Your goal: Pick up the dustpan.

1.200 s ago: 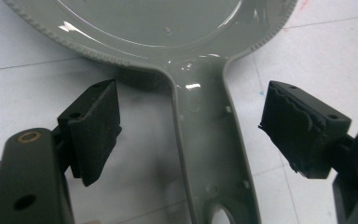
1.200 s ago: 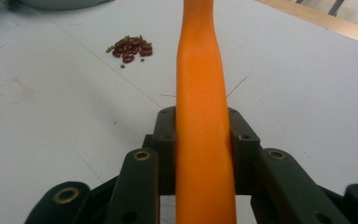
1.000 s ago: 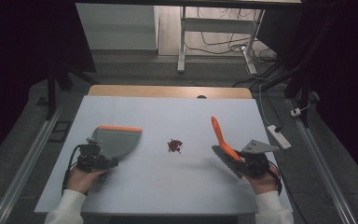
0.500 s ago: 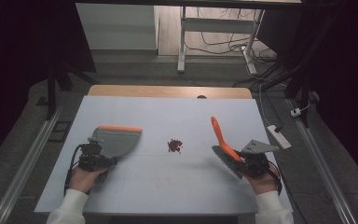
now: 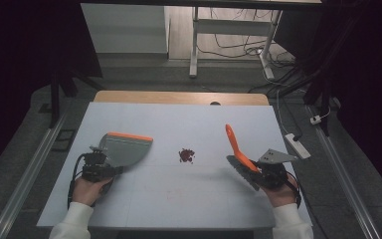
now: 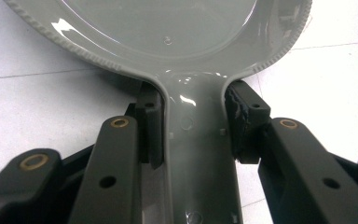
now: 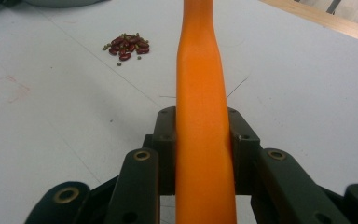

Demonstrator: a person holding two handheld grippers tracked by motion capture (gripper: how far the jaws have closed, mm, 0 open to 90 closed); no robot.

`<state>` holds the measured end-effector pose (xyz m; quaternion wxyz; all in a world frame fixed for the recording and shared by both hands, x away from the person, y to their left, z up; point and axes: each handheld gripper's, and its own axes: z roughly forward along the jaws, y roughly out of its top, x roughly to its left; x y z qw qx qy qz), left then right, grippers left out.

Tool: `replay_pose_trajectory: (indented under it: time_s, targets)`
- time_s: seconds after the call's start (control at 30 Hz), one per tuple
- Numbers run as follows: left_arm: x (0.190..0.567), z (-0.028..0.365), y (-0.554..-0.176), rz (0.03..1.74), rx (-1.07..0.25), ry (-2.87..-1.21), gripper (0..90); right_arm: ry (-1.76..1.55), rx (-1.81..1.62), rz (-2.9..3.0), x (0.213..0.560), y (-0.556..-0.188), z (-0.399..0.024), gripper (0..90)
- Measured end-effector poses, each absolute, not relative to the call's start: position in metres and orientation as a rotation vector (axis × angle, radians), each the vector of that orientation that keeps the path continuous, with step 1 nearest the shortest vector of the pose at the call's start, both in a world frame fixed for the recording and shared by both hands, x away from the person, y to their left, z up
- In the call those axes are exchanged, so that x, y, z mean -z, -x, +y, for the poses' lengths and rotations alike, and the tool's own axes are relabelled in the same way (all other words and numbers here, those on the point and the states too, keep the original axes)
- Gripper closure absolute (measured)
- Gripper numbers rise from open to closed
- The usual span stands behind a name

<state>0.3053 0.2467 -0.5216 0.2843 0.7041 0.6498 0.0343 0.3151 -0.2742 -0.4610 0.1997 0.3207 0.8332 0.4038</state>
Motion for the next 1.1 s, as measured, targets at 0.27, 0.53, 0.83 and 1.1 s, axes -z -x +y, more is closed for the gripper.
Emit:
replay_pose_trajectory:
  time_s: [0.27, 0.53, 0.83, 1.1]
  targets:
    - [0.521, 0.25, -0.304, 1.721, -0.096, -1.879, 62.1, -0.889, -1.133, 2.326, 0.461, -0.315, -0.274, 70.0]
    - [0.517, 0.251, -0.302, 1.663, -0.113, -1.857, 62.1, -0.885, -1.144, 2.315, 0.458, -0.314, -0.273, 70.1]
    - [0.512, 0.257, -0.305, 1.573, -0.111, -1.863, 62.1, -0.89, -1.147, 2.304, 0.457, -0.314, -0.275, 70.0]
    - [0.51, 0.261, -0.323, 1.465, -0.095, -1.882, 62.0, -0.898, -1.122, 2.287, 0.456, -0.313, -0.273, 70.0]
